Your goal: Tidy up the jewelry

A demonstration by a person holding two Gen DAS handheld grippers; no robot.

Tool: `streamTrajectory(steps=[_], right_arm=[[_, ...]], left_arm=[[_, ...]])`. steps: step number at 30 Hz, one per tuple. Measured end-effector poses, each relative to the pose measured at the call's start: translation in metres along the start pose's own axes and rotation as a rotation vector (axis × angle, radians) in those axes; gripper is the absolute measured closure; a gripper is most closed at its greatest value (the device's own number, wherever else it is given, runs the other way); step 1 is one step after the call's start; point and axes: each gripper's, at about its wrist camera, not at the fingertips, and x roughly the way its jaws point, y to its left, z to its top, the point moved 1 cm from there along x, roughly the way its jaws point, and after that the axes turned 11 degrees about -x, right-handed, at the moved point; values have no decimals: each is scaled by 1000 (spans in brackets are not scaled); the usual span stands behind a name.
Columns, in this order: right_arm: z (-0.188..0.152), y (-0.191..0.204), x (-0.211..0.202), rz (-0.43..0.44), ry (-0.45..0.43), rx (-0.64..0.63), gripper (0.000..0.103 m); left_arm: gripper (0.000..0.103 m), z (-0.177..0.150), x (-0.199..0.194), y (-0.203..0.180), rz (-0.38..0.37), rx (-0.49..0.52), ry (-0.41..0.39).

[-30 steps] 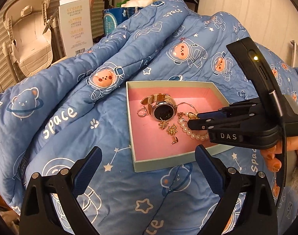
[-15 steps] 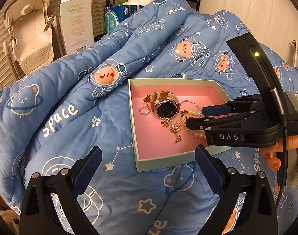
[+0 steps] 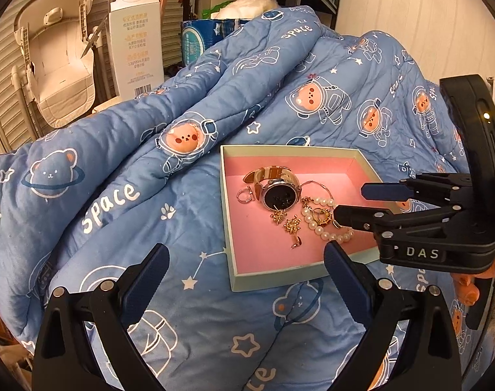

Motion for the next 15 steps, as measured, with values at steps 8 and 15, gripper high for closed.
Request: streamTrajectory(steps=[8, 15], right_arm=[[-22, 9, -31, -67, -76, 4, 49], [-48, 29, -62, -132, -173, 39, 36]], left_arm=[[9, -9, -15, 0, -2, -20, -23], [9, -30, -39, -5, 6, -12, -61]])
